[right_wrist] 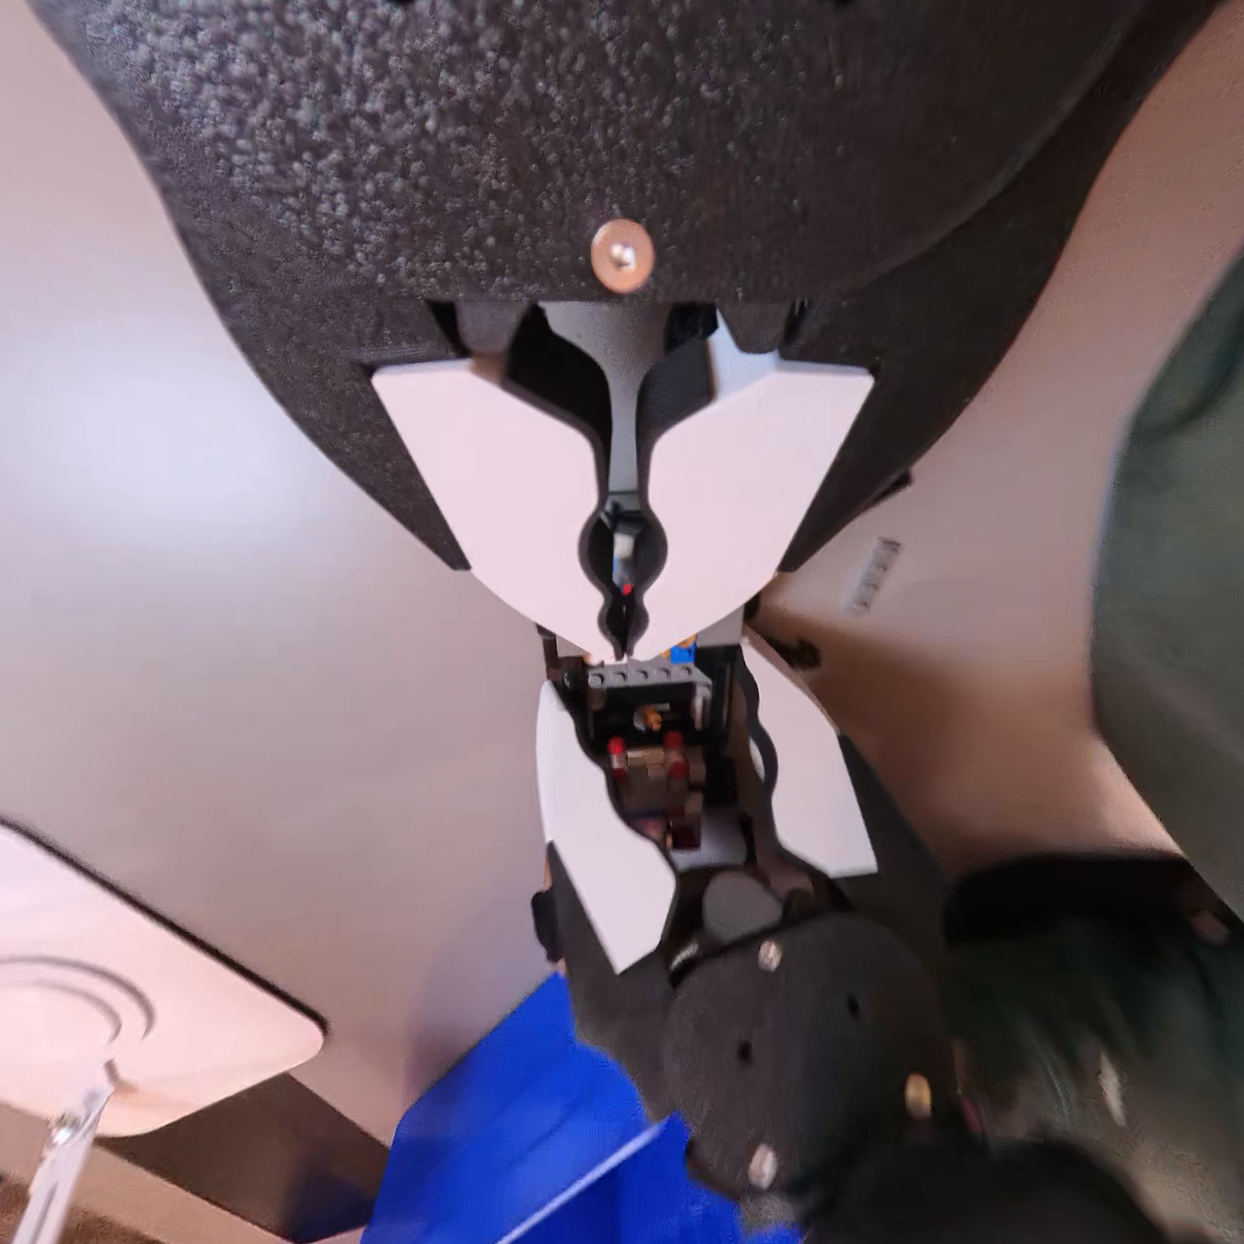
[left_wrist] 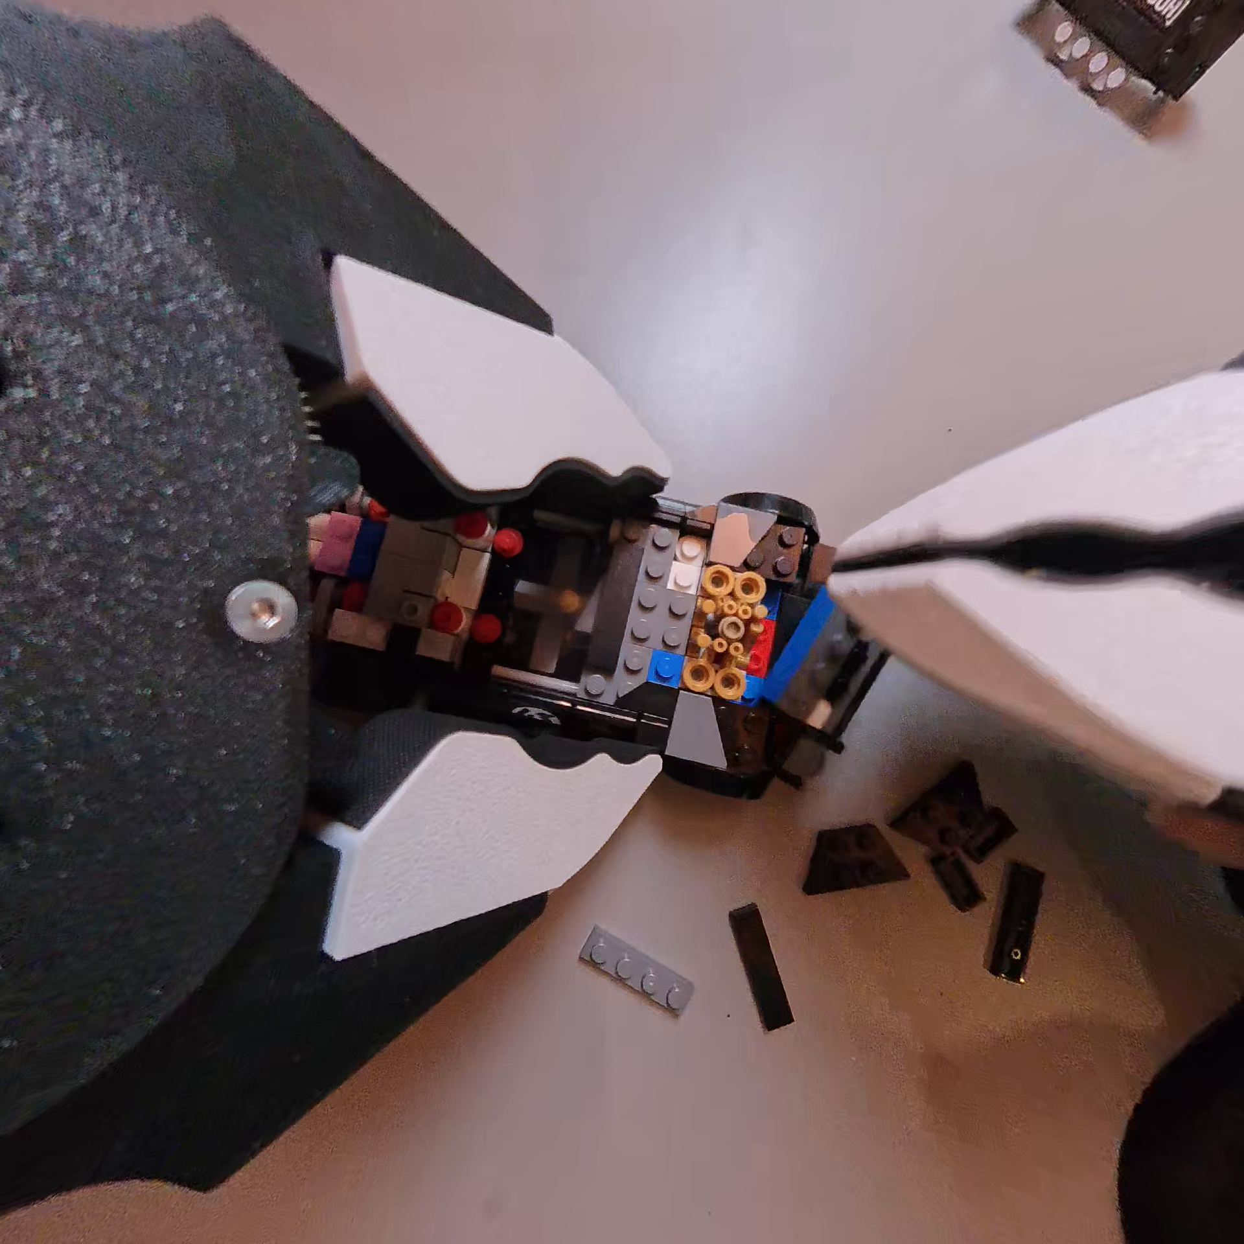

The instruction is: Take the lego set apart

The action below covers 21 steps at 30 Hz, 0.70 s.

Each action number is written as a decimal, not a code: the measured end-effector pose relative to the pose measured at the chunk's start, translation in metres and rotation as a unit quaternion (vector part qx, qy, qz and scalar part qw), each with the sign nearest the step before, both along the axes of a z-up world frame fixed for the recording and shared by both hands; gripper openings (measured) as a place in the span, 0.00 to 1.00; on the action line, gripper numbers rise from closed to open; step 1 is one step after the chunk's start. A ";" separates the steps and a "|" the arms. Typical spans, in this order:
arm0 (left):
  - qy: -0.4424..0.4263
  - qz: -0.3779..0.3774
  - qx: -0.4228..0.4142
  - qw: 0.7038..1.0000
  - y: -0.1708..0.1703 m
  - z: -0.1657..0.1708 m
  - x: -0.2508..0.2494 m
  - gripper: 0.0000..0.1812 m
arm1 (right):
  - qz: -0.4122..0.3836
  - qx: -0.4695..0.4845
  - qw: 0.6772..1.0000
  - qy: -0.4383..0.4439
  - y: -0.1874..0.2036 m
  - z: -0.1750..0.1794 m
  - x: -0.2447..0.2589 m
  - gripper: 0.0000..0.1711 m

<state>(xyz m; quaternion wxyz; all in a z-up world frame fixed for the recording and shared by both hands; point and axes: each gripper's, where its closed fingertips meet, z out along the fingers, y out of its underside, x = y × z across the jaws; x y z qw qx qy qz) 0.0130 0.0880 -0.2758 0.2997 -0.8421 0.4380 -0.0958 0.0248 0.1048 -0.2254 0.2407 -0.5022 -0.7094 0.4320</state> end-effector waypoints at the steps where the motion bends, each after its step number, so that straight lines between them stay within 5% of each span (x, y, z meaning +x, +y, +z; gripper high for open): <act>1: -0.002 0.000 0.000 1.000 0.000 0.000 0.000 0.38 | 0.005 0.018 1.000 0.004 -0.005 0.000 0.000 0.00; 13: 0.006 0.000 0.004 1.000 0.000 -0.001 0.000 0.39 | -0.073 -0.015 0.997 0.010 0.028 0.000 0.028 0.15; 21: -0.001 0.001 -0.003 1.000 -0.001 -0.001 0.001 0.42 | -0.012 0.085 0.992 -0.090 0.022 -0.037 0.081 0.19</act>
